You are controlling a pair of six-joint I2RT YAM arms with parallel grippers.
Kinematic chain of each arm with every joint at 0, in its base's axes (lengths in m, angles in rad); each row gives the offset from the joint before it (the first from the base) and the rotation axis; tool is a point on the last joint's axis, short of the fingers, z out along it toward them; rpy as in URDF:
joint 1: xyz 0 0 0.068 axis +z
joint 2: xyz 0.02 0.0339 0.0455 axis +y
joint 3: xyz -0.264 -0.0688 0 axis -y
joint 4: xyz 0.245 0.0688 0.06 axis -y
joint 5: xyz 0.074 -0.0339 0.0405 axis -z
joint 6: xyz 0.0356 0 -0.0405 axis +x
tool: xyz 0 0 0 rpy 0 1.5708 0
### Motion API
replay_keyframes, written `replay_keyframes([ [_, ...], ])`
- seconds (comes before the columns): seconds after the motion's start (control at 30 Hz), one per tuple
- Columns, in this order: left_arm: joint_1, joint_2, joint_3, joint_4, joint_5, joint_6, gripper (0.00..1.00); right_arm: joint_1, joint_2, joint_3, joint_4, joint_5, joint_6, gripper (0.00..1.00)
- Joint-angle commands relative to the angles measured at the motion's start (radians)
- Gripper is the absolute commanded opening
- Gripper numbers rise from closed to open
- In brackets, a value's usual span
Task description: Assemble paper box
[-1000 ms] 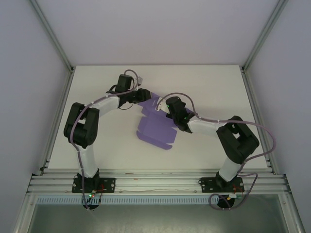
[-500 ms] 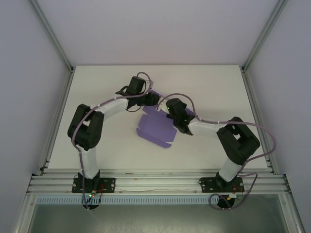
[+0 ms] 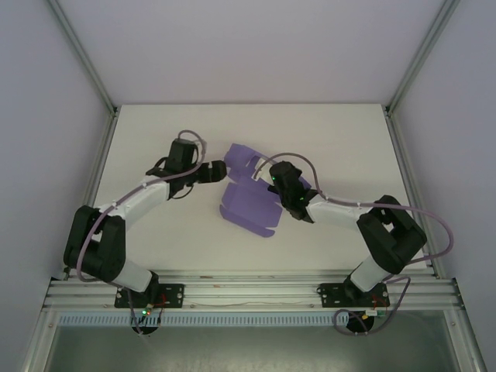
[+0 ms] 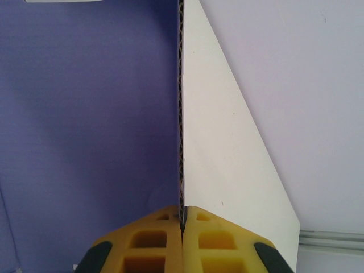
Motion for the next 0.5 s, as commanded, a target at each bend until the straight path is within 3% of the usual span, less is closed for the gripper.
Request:
replay_keyframes([
  [0.0,0.04,0.027,-0.028,-0.003,-0.053,-0.026,0.89,0.004,-0.023,-0.011,0.018,0.005,0.032,0.0],
  [0.07,0.042,0.065,-0.015,0.02,-0.027,-0.022,0.89,0.005,-0.024,-0.008,0.019,-0.006,0.038,0.0],
  [0.27,0.017,0.153,0.007,0.164,0.192,-0.005,0.85,0.004,-0.018,0.009,0.02,-0.004,0.055,0.0],
  [0.47,-0.032,0.223,0.049,0.193,0.208,-0.005,0.86,0.005,-0.029,0.01,-0.001,-0.06,0.089,0.0],
])
